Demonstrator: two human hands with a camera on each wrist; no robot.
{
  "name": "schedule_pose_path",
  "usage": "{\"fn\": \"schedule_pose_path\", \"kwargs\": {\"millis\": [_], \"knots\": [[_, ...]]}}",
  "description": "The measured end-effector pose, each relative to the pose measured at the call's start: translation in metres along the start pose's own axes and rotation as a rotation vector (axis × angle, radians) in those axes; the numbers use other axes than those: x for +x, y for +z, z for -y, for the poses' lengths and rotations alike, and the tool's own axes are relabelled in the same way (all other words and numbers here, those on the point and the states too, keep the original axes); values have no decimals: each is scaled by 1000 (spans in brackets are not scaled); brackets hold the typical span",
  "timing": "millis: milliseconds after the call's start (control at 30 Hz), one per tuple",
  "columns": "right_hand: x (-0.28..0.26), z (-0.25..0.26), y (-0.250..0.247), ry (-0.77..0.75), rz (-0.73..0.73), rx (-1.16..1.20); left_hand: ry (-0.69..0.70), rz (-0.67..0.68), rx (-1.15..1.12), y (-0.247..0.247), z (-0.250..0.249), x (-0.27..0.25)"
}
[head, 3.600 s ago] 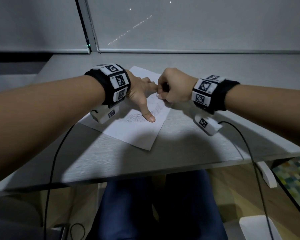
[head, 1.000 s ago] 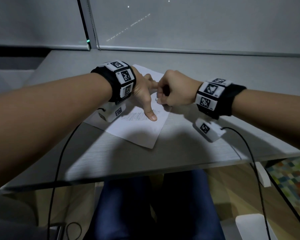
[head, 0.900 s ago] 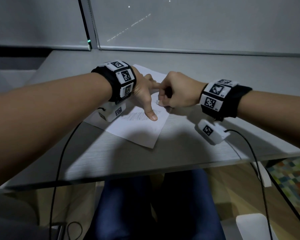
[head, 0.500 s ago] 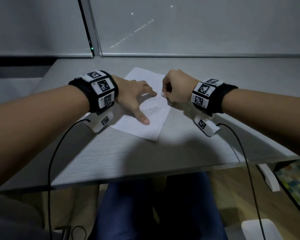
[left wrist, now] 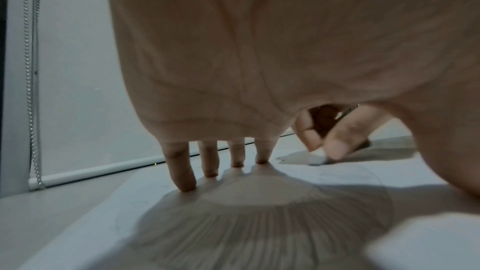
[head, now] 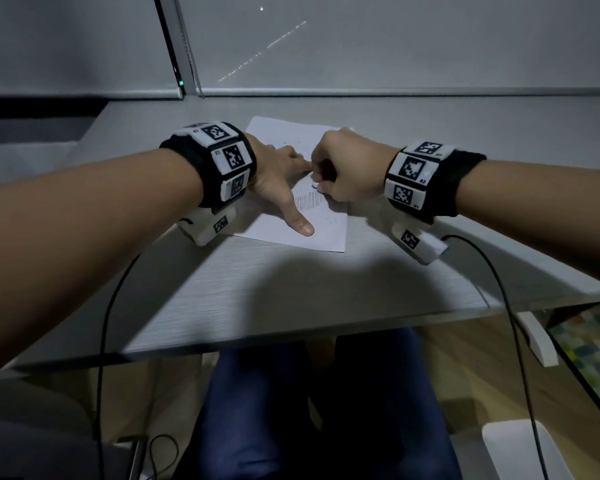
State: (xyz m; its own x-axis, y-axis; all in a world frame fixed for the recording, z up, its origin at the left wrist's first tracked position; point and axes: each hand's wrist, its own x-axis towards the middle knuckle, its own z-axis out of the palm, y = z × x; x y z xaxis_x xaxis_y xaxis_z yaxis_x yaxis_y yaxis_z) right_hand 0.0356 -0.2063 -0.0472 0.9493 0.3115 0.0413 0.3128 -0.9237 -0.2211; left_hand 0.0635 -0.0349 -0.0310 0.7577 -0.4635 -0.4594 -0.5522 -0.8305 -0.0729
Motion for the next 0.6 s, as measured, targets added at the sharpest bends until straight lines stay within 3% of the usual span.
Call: {"fn": "schedule_pose_path", "kwargs": {"millis": [133, 333, 500, 600], "knots": [[-8, 7, -5, -37, 88, 61, -16, -1, -24, -1, -4, 0], [3, -4, -9, 88, -9, 20, -39, -15, -28, -4, -10, -4], [-11, 19, -1, -81, 80, 34, -20, 3, -66, -4, -11, -5], [-7, 9, -3, -57, 76, 33, -16, 13, -63, -4, -10, -4]]}}
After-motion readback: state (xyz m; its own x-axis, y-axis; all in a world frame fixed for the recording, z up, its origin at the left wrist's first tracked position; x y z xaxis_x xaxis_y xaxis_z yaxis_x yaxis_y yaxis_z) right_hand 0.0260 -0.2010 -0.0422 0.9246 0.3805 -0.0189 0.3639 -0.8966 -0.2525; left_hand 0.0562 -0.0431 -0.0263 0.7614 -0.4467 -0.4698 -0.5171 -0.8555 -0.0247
